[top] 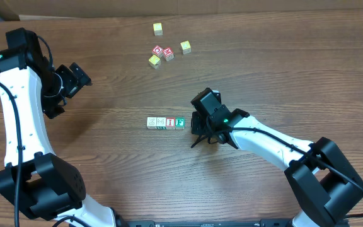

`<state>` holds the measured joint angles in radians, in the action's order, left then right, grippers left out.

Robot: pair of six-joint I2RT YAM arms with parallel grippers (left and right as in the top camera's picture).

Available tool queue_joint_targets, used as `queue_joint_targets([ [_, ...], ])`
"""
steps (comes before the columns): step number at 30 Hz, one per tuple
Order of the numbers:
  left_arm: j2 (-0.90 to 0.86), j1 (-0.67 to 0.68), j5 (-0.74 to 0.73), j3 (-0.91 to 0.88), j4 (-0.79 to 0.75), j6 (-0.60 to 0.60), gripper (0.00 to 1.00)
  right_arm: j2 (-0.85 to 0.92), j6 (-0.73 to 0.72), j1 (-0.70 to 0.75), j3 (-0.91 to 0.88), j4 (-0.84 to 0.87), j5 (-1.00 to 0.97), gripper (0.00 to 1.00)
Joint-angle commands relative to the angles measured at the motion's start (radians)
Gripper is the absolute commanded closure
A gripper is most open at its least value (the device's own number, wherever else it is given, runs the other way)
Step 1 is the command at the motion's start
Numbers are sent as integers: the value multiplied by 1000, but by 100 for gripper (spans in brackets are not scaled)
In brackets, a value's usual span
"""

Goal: Flip 5 blocks
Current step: 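Carry the 3 block down to the row beside the green F, then lower and release the 3 block at the end of the row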

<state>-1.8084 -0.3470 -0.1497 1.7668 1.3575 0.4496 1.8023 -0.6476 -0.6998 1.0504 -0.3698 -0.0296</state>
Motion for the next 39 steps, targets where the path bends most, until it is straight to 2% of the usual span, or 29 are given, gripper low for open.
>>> queue_joint_targets([
  [1,13,1,3,18,-2,0,0,-5,-19,-13,-30,41,-23,75],
  [11,13,1,3,18,-2,0,0,-4,-19,-27,-71,119,-59,74],
  [14,13,1,3,18,-2,0,0,-4,-19,-29,-76,127,-56,61],
  [21,13,1,3,18,-2,0,0,-4,-19,-41,-76,130,-51,50],
  [31,13,1,3,18,-2,0,0,-20,-19,-8,-73,133,-59,50],
  [39,13,1,3,18,-2,0,0,-128,-19,-6,-73,93,-64,51],
])
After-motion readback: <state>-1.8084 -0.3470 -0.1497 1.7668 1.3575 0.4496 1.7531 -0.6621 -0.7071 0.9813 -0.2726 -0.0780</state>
